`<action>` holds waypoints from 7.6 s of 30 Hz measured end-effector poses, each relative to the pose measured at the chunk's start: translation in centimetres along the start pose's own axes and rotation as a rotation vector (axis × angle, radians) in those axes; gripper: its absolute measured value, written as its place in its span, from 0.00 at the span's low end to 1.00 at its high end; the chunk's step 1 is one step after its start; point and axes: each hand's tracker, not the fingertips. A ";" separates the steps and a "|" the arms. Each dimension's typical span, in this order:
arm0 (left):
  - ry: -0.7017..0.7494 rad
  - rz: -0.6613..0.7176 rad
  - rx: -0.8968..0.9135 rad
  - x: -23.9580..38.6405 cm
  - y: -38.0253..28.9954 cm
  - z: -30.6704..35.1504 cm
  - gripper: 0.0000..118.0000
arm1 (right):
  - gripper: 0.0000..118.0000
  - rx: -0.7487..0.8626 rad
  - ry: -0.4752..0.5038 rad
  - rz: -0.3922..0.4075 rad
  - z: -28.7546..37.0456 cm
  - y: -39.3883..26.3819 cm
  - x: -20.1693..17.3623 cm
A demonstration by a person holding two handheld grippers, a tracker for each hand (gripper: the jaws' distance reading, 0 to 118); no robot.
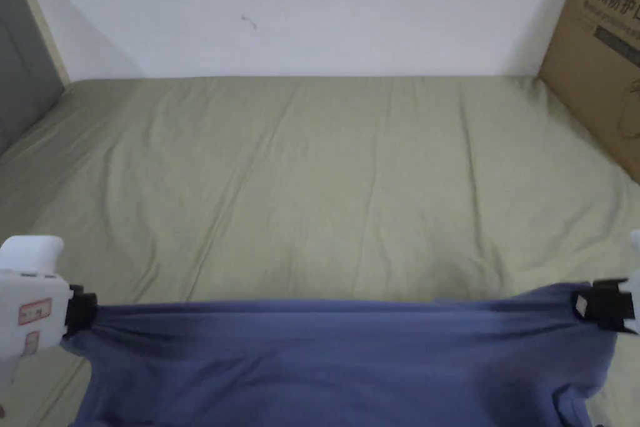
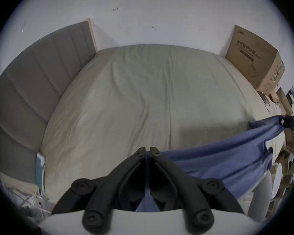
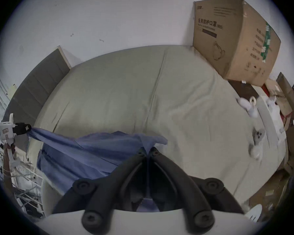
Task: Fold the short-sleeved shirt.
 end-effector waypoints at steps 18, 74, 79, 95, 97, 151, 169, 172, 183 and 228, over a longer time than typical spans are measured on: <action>0.005 0.130 -0.095 -2.0 -14.3 3.0 0.94 | 0.62 -0.090 -0.094 -0.090 2.1 -14.8 -0.8; -0.398 -0.166 0.032 19.5 -5.2 5.6 0.07 | 0.00 0.069 0.165 -0.220 0.0 -13.2 -7.8; -0.444 -0.454 -0.063 28.2 -10.3 0.9 0.29 | 0.00 0.053 0.138 -0.295 0.2 -14.8 -5.2; -0.478 0.115 -0.093 18.6 -8.1 -0.8 0.00 | 0.00 0.052 0.149 -0.339 0.3 -15.4 -4.0; -0.396 0.093 -0.121 18.5 -8.5 -2.8 0.00 | 0.00 0.047 0.154 -0.326 -0.1 -15.3 -4.0; -0.790 0.567 -0.330 9.3 -15.9 -10.3 0.11 | 0.00 -0.055 0.134 -0.172 -1.5 -13.4 -10.3; -0.640 0.607 -0.225 -9.5 -14.8 -3.9 0.11 | 0.00 -0.087 0.153 -0.108 -2.3 -12.8 -14.0; -0.606 0.615 -0.226 -11.6 -14.6 -3.0 0.11 | 0.00 -0.097 0.153 -0.114 -2.5 -13.2 -13.9; -0.512 0.534 -0.180 -7.9 -11.0 1.2 0.11 | 0.00 -0.086 0.160 -0.165 -2.1 -13.8 -11.5; -0.758 0.140 -0.382 21.4 -11.5 -3.7 0.00 | 0.00 -0.060 0.139 -0.334 -1.0 -17.3 -4.5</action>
